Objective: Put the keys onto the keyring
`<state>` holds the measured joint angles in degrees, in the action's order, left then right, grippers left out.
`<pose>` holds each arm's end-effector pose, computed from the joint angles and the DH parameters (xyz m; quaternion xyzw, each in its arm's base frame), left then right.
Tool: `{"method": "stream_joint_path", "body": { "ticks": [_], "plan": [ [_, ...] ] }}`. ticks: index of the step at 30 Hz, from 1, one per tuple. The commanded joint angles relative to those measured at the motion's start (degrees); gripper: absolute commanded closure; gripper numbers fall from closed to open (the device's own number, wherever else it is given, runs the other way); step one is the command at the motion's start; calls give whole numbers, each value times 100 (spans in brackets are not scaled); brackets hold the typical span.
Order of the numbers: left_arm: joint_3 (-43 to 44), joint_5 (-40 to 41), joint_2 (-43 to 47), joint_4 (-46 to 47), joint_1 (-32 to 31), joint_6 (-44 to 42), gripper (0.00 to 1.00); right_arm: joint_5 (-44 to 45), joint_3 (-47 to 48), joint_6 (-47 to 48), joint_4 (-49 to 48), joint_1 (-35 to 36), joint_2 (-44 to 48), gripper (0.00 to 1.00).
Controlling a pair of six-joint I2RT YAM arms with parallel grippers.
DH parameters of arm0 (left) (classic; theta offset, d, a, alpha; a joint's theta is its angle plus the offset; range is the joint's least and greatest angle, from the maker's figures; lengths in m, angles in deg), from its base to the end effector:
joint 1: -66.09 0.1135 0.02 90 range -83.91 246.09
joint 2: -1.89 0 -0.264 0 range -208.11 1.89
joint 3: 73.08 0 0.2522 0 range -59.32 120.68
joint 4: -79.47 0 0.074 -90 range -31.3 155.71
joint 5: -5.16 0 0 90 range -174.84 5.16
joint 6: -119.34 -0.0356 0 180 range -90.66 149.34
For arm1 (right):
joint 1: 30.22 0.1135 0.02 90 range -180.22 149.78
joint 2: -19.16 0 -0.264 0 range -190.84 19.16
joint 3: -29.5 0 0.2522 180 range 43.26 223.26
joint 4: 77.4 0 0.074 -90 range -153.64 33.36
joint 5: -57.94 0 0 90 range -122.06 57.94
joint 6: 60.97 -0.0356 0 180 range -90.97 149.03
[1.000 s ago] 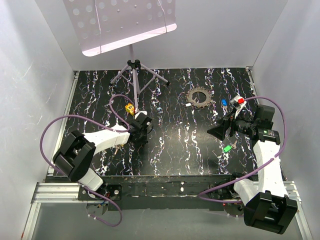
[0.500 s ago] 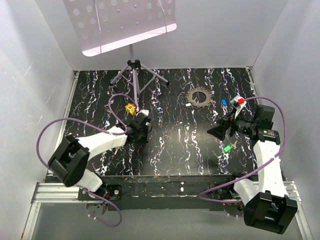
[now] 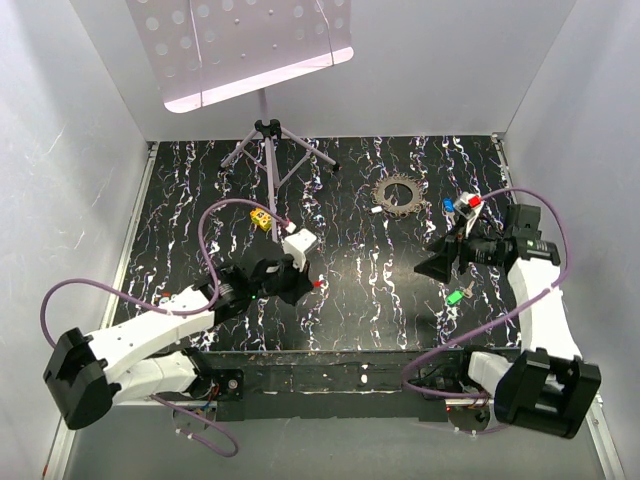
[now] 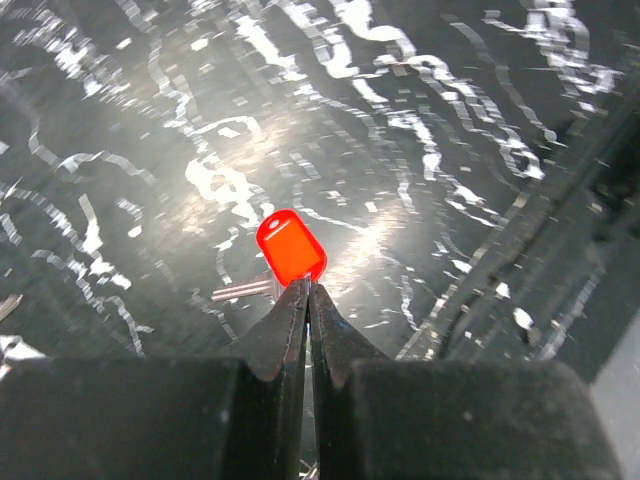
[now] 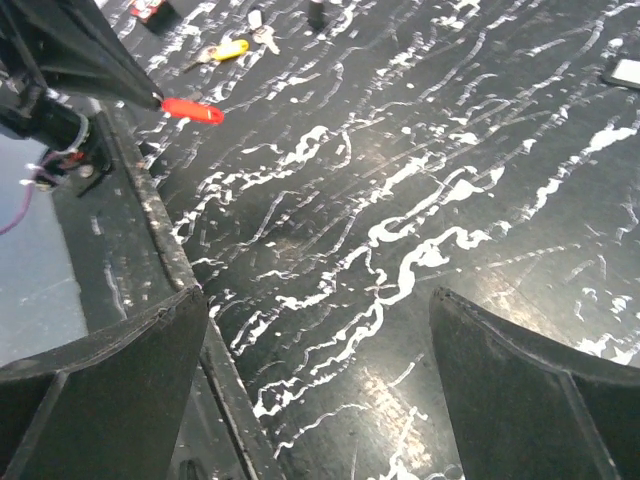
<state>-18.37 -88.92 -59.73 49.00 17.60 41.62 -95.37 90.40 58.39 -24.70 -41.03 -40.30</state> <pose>0.1518 -0.1753 0.2489 0.2934 0.8466 -0.2516 0.3660 0.1968 -0.0052 0.2770 -0.3012 0.7645 0.3680 0.4352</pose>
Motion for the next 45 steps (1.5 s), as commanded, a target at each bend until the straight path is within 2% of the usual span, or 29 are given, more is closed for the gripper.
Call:
{"method": "stream_joint_path", "body": {
  "ticks": [1,2,5,6,7,9,13,15,18,21,25,30,34,37,39,45],
  "plan": [
    [-210,-892,607,598,-318,-717,100,-1042,866,3050,2700,61,-635,7],
    [-262,-1006,677,686,-371,-770,100,-1104,1007,4206,3446,79,-802,9],
    [-403,-1235,836,932,-591,-902,100,-991,1298,6548,5181,219,-1207,10],
    [-447,-1245,862,1037,-678,-946,100,-834,1298,6747,5229,298,-1252,10],
    [-517,-1219,898,1134,-749,-981,100,-676,1298,6732,5099,386,-1226,5],
    [-597,-1044,915,1249,-933,-1086,100,-482,1211,6189,4485,535,-981,2],
    [-641,-692,924,1407,-1259,-1410,100,282,676,4109,2203,1044,160,2],
    [-641,-551,950,1460,-1373,-1526,100,608,403,3387,1314,1326,600,2],
    [-702,-244,1064,1618,-1514,-1658,100,277,515,2586,1063,1371,603,2],
    [-904,-15,1389,1951,-1593,-1728,100,-373,622,1294,713,1371,445,2],
    [-1308,179,1916,2286,-1602,-1720,100,-929,595,1239,695,1380,338,2],
    [-1721,197,2523,2532,-1602,-1492,100,-350,244,623,-140,1441,725,2],
    [-1906,92,2603,2699,-1602,-1359,100,-611,384,1325,421,1467,585,2],
    [-1854,-84,2410,2690,-1602,-1280,100,-1059,454,2404,1053,1511,541,2],
    [-1836,-198,2235,2743,-1602,-1271,100,-1148,489,2809,1203,1581,497,2],
    [-1862,-664,1743,3269,-1602,-1315,100,-1043,753,3128,1450,1906,286,2]
  ]
}}
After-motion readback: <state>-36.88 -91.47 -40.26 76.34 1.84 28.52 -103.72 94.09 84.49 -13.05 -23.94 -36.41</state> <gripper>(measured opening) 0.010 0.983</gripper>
